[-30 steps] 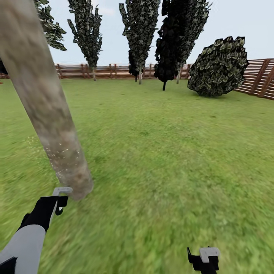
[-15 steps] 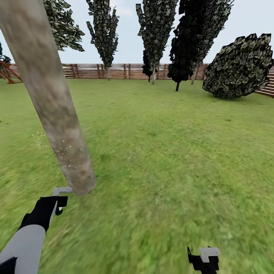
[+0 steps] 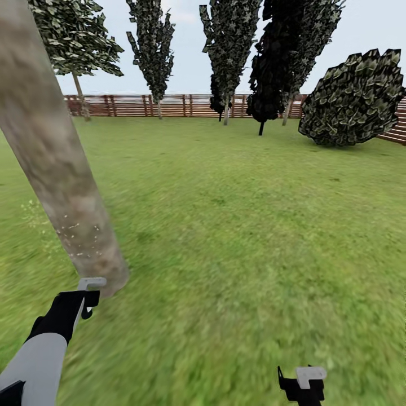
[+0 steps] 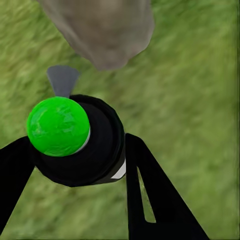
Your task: In the garden, pick up the pesticide atomizer on the floor and spray pesticide onto both trees until each tree trunk is fully covered.
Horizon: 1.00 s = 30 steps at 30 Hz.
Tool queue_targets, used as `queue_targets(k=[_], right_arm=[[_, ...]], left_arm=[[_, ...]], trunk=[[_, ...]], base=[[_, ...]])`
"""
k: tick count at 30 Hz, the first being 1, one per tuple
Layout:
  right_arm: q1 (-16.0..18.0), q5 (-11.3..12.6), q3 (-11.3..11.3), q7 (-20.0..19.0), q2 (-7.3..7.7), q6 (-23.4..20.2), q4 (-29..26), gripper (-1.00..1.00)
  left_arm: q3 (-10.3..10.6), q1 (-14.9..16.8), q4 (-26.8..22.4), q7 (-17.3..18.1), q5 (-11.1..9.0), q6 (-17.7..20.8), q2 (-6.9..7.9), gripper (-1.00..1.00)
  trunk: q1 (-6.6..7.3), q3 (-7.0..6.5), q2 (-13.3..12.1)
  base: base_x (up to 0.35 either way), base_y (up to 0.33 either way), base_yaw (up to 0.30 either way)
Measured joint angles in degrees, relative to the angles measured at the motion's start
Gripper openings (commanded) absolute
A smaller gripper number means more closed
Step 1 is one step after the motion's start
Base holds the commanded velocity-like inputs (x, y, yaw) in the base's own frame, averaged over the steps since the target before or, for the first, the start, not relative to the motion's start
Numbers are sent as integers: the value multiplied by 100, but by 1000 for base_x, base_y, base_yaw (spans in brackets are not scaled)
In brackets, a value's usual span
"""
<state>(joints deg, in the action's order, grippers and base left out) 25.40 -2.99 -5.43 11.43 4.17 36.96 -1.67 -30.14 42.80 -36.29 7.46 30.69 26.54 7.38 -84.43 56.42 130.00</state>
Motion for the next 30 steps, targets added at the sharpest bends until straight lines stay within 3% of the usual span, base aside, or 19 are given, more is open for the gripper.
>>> queue_targets(k=[10, 25, 30], right_arm=[[0, 14, -2, 9, -21, 2, 0, 100], [0, 11, -1, 5, -21, 3, 0, 100], [0, 4, 5, 1, -4, 4, 0, 100]], left_arm=[[-9, 0, 0, 0, -4, 0, 2, -100], [0, 0, 0, 0, -11, 9, 0, -100], [8, 0, 0, 0, -2, 9, 0, -100]], trunk=[[0, 29, 0], [0, 112, 0], [0, 121, 0]], base=[[163, -239, 140], [20, -16, 217], [199, -160, 35]])
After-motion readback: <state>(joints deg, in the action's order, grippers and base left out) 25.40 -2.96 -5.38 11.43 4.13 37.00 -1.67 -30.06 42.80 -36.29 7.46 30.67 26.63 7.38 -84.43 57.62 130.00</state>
